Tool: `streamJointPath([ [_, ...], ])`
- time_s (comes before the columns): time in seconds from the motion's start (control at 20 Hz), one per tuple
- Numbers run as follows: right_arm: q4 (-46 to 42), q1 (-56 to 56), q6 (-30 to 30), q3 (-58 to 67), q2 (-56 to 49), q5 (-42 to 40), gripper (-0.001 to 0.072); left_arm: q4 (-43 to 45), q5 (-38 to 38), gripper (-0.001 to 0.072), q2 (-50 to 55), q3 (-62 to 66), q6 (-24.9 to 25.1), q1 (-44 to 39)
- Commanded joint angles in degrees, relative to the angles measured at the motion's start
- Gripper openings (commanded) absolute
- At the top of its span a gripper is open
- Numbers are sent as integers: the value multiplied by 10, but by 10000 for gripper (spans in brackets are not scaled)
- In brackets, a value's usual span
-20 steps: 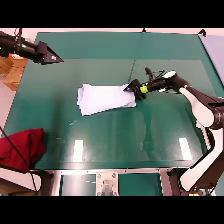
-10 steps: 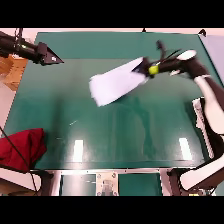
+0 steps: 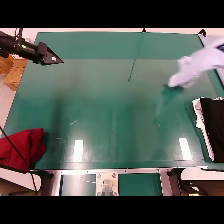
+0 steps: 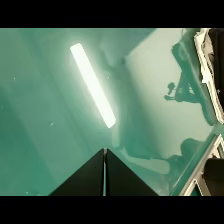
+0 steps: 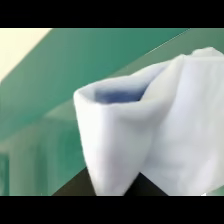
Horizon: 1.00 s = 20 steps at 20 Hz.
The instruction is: Fold the shirts.
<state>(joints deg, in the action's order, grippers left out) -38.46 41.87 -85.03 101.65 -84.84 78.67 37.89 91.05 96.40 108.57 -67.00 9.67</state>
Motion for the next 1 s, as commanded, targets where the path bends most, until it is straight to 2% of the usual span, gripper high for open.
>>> streamJointPath([
  [0.0, -29, 139, -24, 3, 17, 50, 21, 63, -50, 23, 0, 0, -22, 0],
  [0.2, -157, 205, -68, 2, 42, 100, 20, 251, -88, 22, 0, 0, -72, -14],
  [0.3, -238, 219, -96, 2, 66, 107, 20, 375, -91, 22, 0, 0, -77, -50],
  [0.4, -311, 226, -102, 2, 71, 148, 20, 453, -96, 23, 0, 0, -75, -87],
  [0.55, -464, 226, -118, -46, 78, 208, 19, 448, -92, 24, 0, 0, -71, -106],
  [0.7, -588, 227, -150, -152, 104, 214, 20, 429, -71, 24, 0, 0, -60, -106],
  [0.9, -646, 227, -153, -288, 105, 156, 24, 429, -52, 24, 0, 0, -60, -106],
  [0.95, -646, 227, -153, -320, 104, 146, 146, 429, -50, 24, 0, 0, -60, -106],
])
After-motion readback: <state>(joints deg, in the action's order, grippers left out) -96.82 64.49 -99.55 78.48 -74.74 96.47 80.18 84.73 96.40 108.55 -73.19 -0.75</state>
